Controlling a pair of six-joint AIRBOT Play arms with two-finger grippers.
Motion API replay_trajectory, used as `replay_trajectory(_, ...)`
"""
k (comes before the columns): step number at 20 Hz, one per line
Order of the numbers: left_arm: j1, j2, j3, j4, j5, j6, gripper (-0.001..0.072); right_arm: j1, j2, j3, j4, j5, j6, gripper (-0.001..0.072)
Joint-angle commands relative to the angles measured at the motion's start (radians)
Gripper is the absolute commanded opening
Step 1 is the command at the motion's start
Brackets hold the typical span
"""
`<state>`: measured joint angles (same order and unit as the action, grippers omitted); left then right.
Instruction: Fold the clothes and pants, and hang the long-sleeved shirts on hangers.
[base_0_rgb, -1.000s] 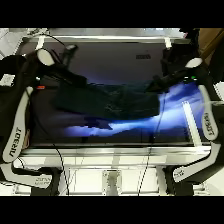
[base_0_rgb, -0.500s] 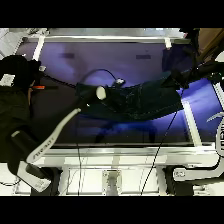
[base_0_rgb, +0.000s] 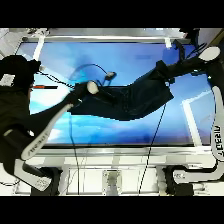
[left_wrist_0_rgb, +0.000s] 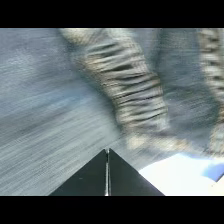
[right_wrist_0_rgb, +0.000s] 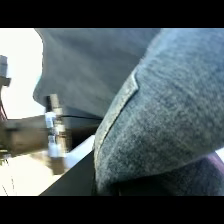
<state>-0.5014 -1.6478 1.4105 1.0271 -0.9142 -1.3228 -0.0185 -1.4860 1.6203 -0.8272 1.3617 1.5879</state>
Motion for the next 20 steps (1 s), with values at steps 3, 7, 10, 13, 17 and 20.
replay_trajectory(3,0.280,0.180,0.000,-0.003,-0.297,0.058,0.0013,0.254,-0.034,0.001,0.000,-0.341,0.106,0.0037)
replay_trajectory(7,0.373,0.277,0.000,-0.003,-0.371,0.121,0.0013,0.531,-0.142,0.001,0.017,-0.631,0.105,0.0039)
replay_trajectory(10,0.396,0.316,0.000,-0.003,-0.410,0.144,0.0014,0.701,-0.203,0.002,0.019,-0.943,0.105,0.0390)
replay_trajectory(13,0.426,0.341,0.000,-0.003,-0.428,0.161,0.0013,0.755,-0.206,0.055,-0.034,-0.867,0.049,0.0562)
replay_trajectory(17,0.516,0.366,0.000,-0.003,-0.438,0.160,0.0013,0.587,-0.191,0.193,-0.325,-0.298,0.043,0.0557)
replay_trajectory(20,0.594,0.369,0.000,-0.003,-0.437,0.159,0.0013,0.402,-0.189,0.211,-0.549,-0.073,0.042,0.0318)
